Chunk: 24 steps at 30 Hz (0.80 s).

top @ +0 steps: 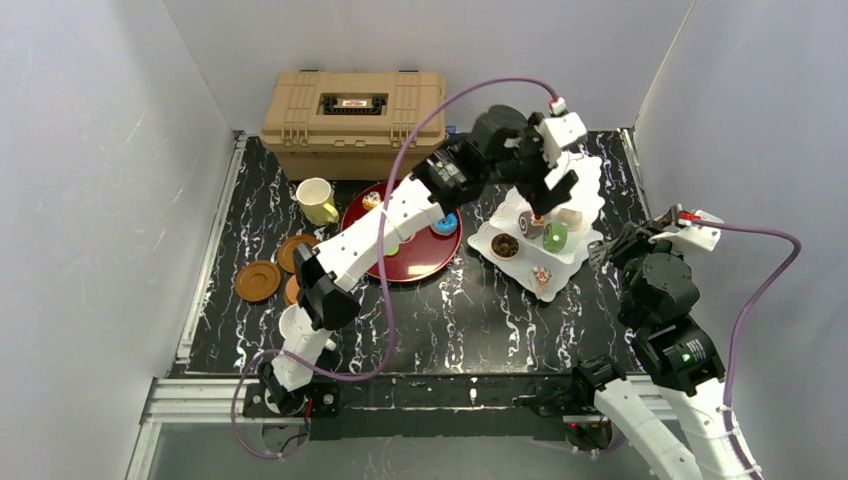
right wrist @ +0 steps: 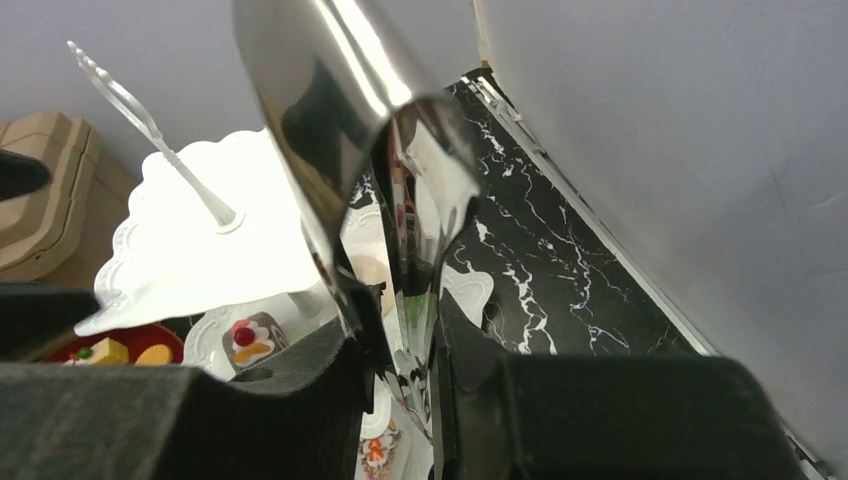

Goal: Serve the afternoon tea
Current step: Adjust the desert table at the center of the board.

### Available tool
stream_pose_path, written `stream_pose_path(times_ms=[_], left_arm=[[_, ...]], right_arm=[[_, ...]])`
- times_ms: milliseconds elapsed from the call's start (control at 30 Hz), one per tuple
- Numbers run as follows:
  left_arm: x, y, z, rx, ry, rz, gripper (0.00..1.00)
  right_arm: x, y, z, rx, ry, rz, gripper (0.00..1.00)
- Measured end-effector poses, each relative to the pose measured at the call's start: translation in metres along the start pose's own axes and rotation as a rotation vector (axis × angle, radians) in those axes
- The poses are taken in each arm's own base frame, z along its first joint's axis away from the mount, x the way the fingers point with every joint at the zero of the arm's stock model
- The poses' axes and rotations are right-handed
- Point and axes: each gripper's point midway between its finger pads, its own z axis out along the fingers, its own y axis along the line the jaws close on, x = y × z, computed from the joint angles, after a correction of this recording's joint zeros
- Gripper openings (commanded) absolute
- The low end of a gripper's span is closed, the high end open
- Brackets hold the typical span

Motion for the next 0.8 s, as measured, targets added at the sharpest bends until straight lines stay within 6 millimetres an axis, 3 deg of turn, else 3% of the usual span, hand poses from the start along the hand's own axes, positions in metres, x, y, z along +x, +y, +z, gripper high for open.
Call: stream_pose_path(times_ms=[100, 200, 400, 533, 800], left_arm=[[0.01, -0.015, 0.017, -0.009, -0.001, 0.025, 0.89], [0.013, -0.014, 0.029, -0.062, -0.016, 0.058, 0.87], [-0.024, 0.015, 0.042, -0.213, -0.169, 0.139, 0.84], [-0.031, 0.025, 0.055, -0.259, -0.223, 0.172, 0.8], [-0.001, 0.03, 0.087, -0.273, -0.193, 0.183, 0.65]], right_arm=[[0.0, -0.003, -0.005, -0.01, 0.004, 0.0, 0.32], [-0.001, -0.005, -0.01, -0.021, 0.004, 0.006, 0.32], [0.002, -0.004, -0.017, -0.056, 0.016, 0.035, 0.32], [0.001, -0.006, -0.022, -0.068, 0.019, 0.045, 0.31], [-0.008, -0.002, -0.026, -0.091, 0.009, 0.068, 0.31]])
